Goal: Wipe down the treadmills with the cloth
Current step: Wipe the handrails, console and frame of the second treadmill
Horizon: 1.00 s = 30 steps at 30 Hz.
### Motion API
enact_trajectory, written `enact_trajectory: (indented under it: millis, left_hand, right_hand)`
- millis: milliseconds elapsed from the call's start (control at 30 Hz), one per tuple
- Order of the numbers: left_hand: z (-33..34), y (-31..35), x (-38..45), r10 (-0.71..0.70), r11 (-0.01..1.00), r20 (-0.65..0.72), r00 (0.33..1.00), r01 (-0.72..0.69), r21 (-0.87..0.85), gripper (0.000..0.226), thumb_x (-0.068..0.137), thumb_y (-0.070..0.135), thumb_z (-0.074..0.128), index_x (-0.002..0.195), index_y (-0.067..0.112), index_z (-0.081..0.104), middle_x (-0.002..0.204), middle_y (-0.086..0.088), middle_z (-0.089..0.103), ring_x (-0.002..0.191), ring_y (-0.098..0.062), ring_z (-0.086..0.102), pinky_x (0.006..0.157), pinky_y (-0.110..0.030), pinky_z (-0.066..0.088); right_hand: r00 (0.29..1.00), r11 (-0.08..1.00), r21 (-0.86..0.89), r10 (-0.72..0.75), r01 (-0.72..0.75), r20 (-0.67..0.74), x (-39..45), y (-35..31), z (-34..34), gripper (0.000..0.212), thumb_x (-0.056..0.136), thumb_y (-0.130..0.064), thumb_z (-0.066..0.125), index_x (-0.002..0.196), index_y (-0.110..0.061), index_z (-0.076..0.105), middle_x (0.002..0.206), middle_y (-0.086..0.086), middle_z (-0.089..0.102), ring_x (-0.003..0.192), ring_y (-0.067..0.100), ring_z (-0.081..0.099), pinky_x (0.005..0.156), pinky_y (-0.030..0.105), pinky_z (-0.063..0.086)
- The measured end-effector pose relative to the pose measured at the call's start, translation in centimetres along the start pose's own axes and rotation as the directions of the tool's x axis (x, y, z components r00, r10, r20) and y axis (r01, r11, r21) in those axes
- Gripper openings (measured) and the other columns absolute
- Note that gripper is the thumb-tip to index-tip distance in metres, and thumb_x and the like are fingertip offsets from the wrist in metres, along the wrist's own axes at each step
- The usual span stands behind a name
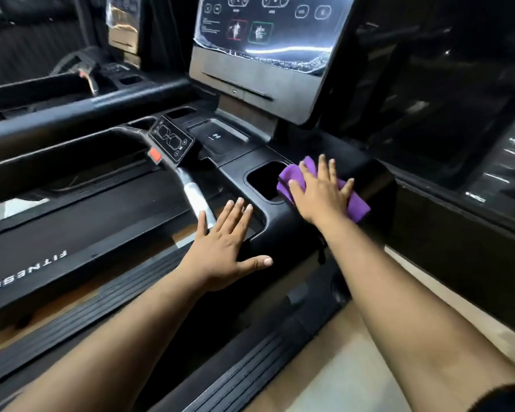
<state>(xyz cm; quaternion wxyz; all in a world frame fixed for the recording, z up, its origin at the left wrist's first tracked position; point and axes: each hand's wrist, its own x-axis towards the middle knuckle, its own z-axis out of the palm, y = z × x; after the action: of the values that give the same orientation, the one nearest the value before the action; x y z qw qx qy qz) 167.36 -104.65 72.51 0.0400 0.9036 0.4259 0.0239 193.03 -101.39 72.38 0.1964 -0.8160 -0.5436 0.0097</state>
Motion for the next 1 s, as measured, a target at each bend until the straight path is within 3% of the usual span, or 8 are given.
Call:
enact_trajectory:
  millis: [133,267,333,467,600,700,900,1000]
  left_hand:
    - [-0.2,-0.5,0.4,-0.089,0.995,-0.021,0.996,0.088,-0.054,0.118,0.069,0.1,0.009,0.159,0.03,-0.02,0.165,0.007,-0.031,0.148,-0.009,-0.035,0.12,-0.06,-0.018]
    - [-0.3,-0.6,1.5,-0.13,0.991,-0.02,0.991,0.129,-0.046,0.126,0.061,0.104,0.003,0.159,0.03,-0.019,0.164,0.008,-0.029,0.149,-0.01,-0.033,0.119,-0.066,-0.015]
    - [-0.1,-0.5,1.7,-0.134,0.991,-0.027,0.991,0.133,-0.037,0.125,0.061,0.104,0.003,0.159,0.03,-0.018,0.166,0.008,-0.026,0.15,-0.01,-0.032,0.119,-0.067,-0.014]
    - [0.2,-0.9,1.9,-0.153,0.988,-0.044,0.987,0.151,-0.04,0.125,0.062,0.104,0.007,0.16,0.03,-0.017,0.167,0.008,-0.023,0.151,-0.011,-0.03,0.118,-0.067,-0.013]
    - [0.4,-0.6,1.7,-0.144,0.987,-0.062,0.988,0.138,-0.084,0.132,0.055,0.107,0.002,0.16,0.029,-0.016,0.167,0.009,-0.023,0.15,-0.009,-0.031,0.119,-0.065,-0.015]
    - [0.4,-0.7,1.7,-0.136,0.986,-0.062,0.989,0.128,-0.109,0.133,0.056,0.107,0.005,0.16,0.027,-0.016,0.166,0.009,-0.025,0.149,-0.008,-0.033,0.119,-0.065,-0.015]
    - [0.3,-0.8,1.6,-0.131,0.987,-0.055,0.99,0.125,-0.104,0.13,0.061,0.105,0.013,0.159,0.026,-0.019,0.166,0.009,-0.026,0.149,-0.01,-0.033,0.118,-0.065,-0.017]
    - [0.4,-0.5,1.7,-0.128,0.986,-0.05,0.99,0.122,-0.112,0.13,0.062,0.105,0.014,0.159,0.025,-0.019,0.166,0.009,-0.026,0.148,-0.009,-0.034,0.117,-0.064,-0.02]
  right_hand:
    - [0.982,0.981,0.067,-0.18,0.183,-0.053,-4.7,-1.2,1.3,0.068,0.098,-0.061,0.023,0.161,-0.035,0.023,0.173,-0.004,0.005,0.159,0.019,-0.001,0.119,0.065,-0.011]
    - [0.869,0.863,0.106,-0.495,0.494,-0.018,-8.0,3.0,2.3,0.066,0.097,-0.056,0.026,0.16,-0.045,0.011,0.171,-0.01,0.006,0.159,0.014,0.003,0.124,0.05,-0.013]
    - [0.887,0.886,0.037,-0.462,0.462,-0.016,-5.3,4.4,1.8,0.066,0.097,-0.057,0.026,0.159,-0.047,0.006,0.171,-0.007,0.01,0.158,0.017,0.008,0.125,0.055,-0.004]
    - [0.973,0.975,-0.053,-0.212,0.217,0.086,-1.1,-0.4,0.6,0.061,0.103,-0.053,0.03,0.161,-0.034,0.026,0.172,-0.008,0.011,0.158,0.015,0.003,0.122,0.063,-0.005]
    - [0.907,0.913,0.014,-0.406,0.407,0.109,-5.3,-2.7,0.8,0.073,0.094,-0.06,0.01,0.163,-0.037,0.009,0.171,-0.017,0.001,0.157,0.005,-0.004,0.122,0.052,-0.017]
    - [0.809,0.821,0.071,-0.57,0.566,0.143,-6.3,1.0,0.6,0.067,0.093,-0.06,0.017,0.158,-0.049,0.006,0.168,-0.022,-0.003,0.156,0.001,-0.006,0.122,0.043,-0.02]
    - [0.963,0.965,-0.032,-0.257,0.26,0.08,-2.5,0.9,0.5,0.067,0.1,-0.058,0.024,0.163,-0.039,0.011,0.172,-0.007,0.001,0.158,0.014,-0.003,0.122,0.059,-0.012]
    - [0.936,0.927,0.126,-0.351,0.352,-0.028,-6.0,-1.0,1.6,0.069,0.097,-0.058,0.025,0.162,-0.037,0.015,0.172,-0.008,0.001,0.158,0.009,-0.002,0.12,0.056,-0.017]
